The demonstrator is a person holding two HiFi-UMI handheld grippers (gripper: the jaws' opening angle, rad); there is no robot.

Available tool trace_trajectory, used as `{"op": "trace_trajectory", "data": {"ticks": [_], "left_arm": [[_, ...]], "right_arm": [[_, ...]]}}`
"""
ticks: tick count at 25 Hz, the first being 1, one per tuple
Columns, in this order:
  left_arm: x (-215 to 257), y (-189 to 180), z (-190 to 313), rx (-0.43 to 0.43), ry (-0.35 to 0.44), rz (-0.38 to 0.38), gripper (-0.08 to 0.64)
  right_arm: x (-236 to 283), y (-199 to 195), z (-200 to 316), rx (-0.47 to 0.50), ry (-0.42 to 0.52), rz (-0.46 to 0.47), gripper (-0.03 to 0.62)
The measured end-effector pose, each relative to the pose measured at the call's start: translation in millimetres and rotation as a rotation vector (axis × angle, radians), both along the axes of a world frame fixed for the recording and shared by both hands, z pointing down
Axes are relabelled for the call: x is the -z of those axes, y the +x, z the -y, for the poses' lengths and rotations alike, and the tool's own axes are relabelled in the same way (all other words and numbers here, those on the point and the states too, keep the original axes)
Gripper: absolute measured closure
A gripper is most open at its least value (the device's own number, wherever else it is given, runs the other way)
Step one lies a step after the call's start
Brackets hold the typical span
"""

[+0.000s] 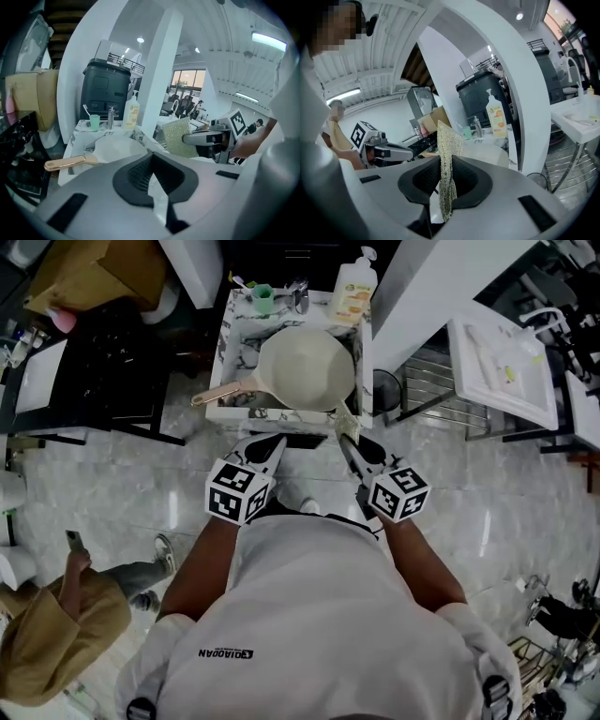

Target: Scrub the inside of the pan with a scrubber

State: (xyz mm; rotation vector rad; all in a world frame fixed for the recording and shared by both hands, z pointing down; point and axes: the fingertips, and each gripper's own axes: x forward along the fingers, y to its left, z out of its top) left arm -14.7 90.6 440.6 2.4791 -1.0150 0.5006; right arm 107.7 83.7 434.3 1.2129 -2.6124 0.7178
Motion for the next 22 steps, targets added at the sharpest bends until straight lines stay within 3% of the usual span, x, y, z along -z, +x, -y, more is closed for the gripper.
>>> {"op": "trace_trajectory", "data": {"ticks": [10, 22], "left_arm": [[25.6, 0.2, -33.7, -0.018, 0.030, -0.010, 0.546], [49.3, -25.2, -36.0, -0.085, 0.064, 0.003, 0.546]], "right_arm": [[20.4, -7.5, -36.6, -0.009, -0.007, 0.026, 0.515], [33.7, -34.2, -48.0, -0.050, 0.008, -0.038, 0.517]]}}
